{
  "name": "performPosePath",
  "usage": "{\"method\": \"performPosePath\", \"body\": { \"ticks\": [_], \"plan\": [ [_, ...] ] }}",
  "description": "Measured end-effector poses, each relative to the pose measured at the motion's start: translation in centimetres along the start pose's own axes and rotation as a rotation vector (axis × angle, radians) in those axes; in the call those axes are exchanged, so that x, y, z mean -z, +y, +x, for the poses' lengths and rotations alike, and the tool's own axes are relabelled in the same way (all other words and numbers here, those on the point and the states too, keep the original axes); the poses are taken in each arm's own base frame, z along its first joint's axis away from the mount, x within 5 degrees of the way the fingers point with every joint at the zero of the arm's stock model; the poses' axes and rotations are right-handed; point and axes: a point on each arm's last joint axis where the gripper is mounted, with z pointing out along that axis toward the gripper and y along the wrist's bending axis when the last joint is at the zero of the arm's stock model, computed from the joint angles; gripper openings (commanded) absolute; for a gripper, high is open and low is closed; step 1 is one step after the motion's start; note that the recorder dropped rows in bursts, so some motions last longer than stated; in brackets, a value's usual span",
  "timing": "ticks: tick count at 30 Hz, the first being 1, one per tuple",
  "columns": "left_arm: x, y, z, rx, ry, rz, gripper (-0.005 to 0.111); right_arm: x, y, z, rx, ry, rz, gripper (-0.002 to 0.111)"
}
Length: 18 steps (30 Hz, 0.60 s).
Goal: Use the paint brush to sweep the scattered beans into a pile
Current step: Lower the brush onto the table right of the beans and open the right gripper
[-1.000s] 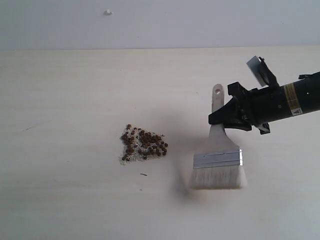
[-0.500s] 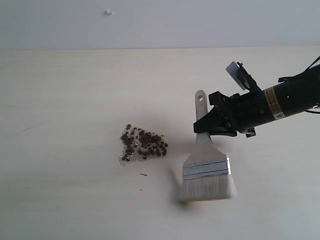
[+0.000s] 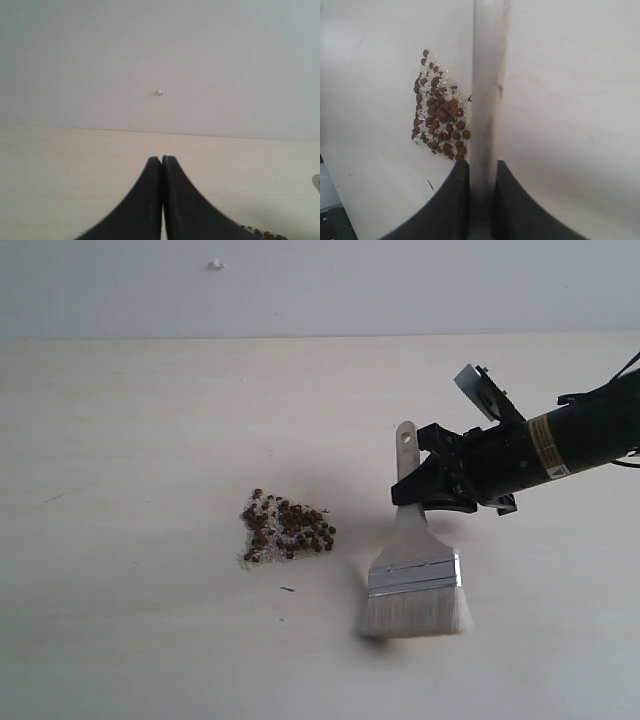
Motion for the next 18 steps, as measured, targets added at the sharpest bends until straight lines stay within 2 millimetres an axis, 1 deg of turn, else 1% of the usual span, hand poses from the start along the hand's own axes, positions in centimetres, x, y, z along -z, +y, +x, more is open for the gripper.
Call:
{"method": "performPosePath", "body": {
  "ticks": [7,13,18],
  "plan": [
    [0.0,0.0,0.0,0.0,0.0,0.0,0.0,0.0,-0.14,-0.07,-0.005,-0.008,0.016,0.001],
    [0.0,0.0,0.0,0.0,0.0,0.0,0.0,0.0,-0.15,-0.07,-0.005,-0.008,0.016,0.014],
    [0.0,0.0,0.0,0.0,0.0,0.0,0.0,0.0,-0.21,-0.1,-0.005,-0.011,0.023,0.019]
  ]
}}
